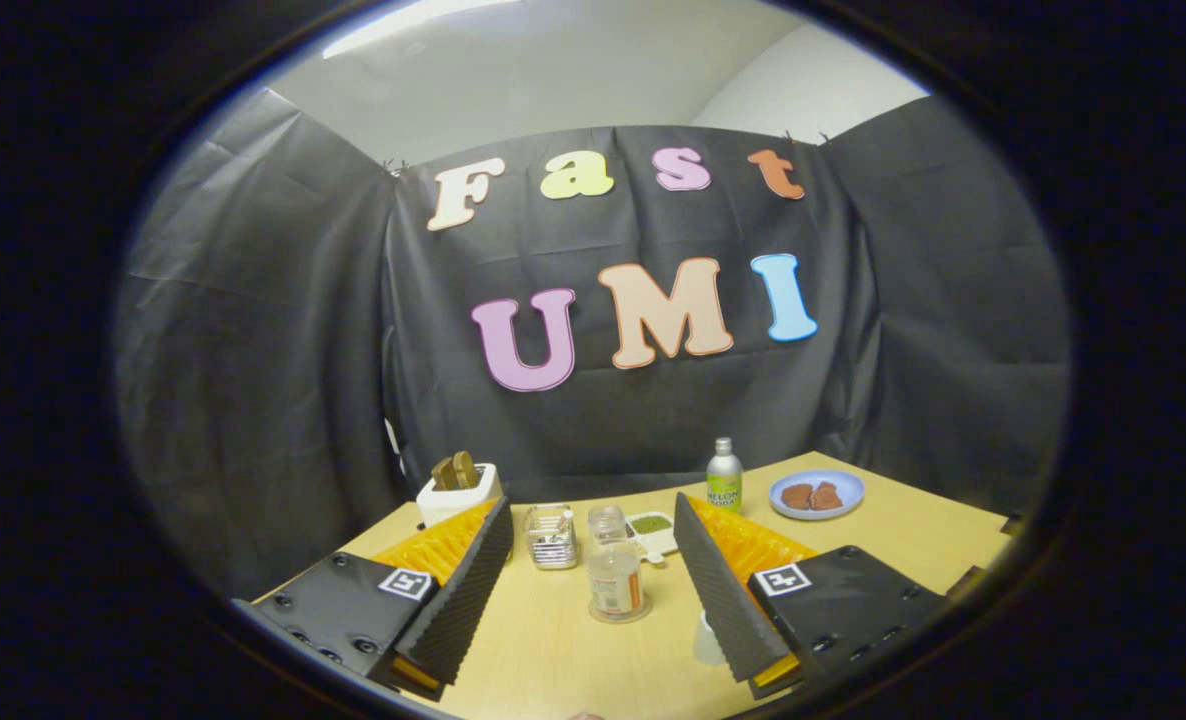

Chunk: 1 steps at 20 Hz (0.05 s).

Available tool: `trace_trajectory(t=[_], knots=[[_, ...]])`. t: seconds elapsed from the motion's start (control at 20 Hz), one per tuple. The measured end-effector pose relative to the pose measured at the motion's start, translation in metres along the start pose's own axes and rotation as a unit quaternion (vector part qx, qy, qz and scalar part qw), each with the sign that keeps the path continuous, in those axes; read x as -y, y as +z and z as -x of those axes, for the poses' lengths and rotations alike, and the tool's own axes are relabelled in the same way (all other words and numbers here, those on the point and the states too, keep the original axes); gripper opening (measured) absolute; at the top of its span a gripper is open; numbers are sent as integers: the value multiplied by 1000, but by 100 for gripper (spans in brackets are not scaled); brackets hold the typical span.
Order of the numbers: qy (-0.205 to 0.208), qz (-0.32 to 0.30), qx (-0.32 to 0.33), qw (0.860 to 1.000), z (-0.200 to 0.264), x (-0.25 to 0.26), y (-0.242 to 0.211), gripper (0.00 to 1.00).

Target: Take the bottle from table, then pour the juice into the cup, finally place the bottle on the coaster

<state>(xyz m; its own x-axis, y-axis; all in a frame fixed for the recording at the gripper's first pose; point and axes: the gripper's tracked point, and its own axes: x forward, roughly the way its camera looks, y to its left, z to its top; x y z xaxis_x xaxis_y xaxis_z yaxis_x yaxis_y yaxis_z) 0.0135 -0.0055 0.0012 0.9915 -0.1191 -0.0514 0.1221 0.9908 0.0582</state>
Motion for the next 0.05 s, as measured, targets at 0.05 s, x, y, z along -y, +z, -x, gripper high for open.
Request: trace_trajectory(t=[0.05], knots=[[-2,2,2,1000,-1,1,1,100]])
